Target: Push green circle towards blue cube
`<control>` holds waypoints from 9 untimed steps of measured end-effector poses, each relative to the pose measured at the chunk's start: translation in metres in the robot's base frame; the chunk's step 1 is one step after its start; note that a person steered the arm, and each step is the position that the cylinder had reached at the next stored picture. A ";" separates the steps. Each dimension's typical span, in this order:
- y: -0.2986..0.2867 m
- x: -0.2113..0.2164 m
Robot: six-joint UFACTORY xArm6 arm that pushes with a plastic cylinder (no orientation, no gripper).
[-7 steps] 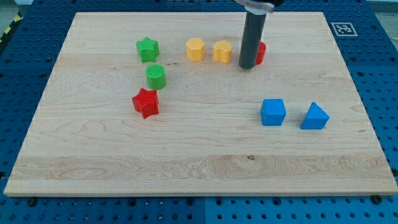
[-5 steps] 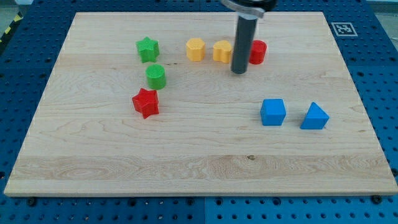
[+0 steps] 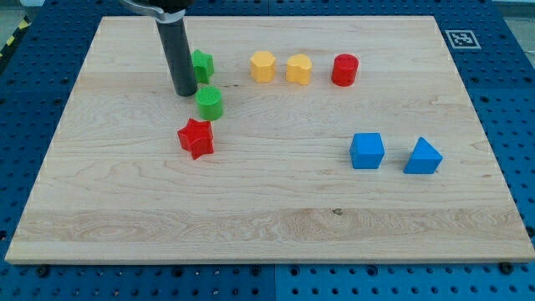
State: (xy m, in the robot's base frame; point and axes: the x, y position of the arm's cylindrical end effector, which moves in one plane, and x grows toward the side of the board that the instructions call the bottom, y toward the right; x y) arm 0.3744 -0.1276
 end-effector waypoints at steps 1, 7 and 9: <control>0.004 0.012; 0.085 0.069; 0.114 0.095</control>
